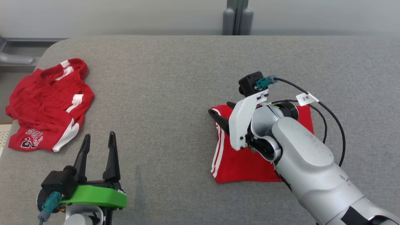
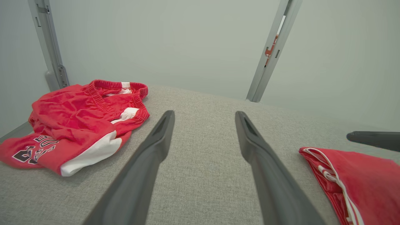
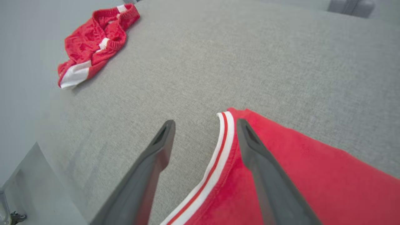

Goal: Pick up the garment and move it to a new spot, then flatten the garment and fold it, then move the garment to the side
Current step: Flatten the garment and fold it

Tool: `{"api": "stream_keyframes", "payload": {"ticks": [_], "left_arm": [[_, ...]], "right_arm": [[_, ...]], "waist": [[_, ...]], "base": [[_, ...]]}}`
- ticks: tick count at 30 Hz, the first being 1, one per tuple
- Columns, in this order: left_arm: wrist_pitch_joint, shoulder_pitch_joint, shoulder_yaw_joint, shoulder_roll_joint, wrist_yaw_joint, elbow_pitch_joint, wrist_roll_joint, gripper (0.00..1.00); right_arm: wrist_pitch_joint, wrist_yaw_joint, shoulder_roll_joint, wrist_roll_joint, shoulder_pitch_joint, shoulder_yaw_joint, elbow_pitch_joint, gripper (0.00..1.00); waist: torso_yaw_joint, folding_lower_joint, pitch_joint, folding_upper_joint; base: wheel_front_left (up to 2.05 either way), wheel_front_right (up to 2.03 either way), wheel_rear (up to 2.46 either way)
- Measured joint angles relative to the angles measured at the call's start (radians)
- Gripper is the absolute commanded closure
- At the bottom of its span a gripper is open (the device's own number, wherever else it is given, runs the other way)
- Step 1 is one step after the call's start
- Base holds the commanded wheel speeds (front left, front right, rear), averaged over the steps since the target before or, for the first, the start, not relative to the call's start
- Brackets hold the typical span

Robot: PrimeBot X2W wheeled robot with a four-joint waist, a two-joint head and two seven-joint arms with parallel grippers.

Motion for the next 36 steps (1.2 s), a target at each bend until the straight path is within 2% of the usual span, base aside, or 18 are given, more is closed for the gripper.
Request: {"api": "stream_keyframes", "payload": {"ticks": [4, 7, 14, 19, 25, 36], "left_arm": [[0.000, 0.008, 0.005, 0.000, 0.000, 0.002, 0.000, 0.00], [0.000, 0.016, 0.010, 0.001, 0.000, 0.002, 0.003, 0.00], [0.000, 0.034, 0.016, 0.003, 0.000, -0.003, 0.007, 0.00], [0.000, 0.042, 0.024, 0.006, 0.000, -0.007, 0.016, 0.00], [0.000, 0.063, 0.029, 0.007, 0.000, -0.002, 0.024, 0.00], [0.000, 0.105, 0.045, 0.004, 0.000, 0.009, 0.029, 0.00]], "right_arm": [[-0.129, 0.000, -0.005, -0.030, -0.003, -0.066, -0.066, 0.00], [-0.219, 0.000, -0.047, -0.083, 0.036, -0.114, -0.130, 0.00], [-0.383, 0.000, -0.162, -0.167, 0.234, -0.216, -0.271, 0.00], [-0.484, 0.000, -0.202, -0.163, 0.364, -0.284, -0.355, 0.00], [-0.532, 0.000, -0.226, -0.224, 0.466, -0.373, -0.397, 0.00], [-0.555, 0.000, -0.210, -0.311, 0.584, -0.463, -0.422, 0.00]], "waist": [[-0.016, 0.0000, -0.018, 0.0000], [-0.027, 0.0000, -0.035, 0.0000], [-0.062, 0.0000, -0.067, 0.0000], [-0.087, 0.0001, -0.081, 0.0000], [-0.110, 0.0000, -0.105, 0.0000], [-0.123, 0.0000, -0.144, 0.0000]], "base": [[0.00, 0.00, 0.00], [0.00, 0.00, 0.00], [0.00, 0.00, 0.00], [0.00, 0.00, 0.00], [0.00, 0.00, 0.00], [0.00, 0.00, 0.00]]}}
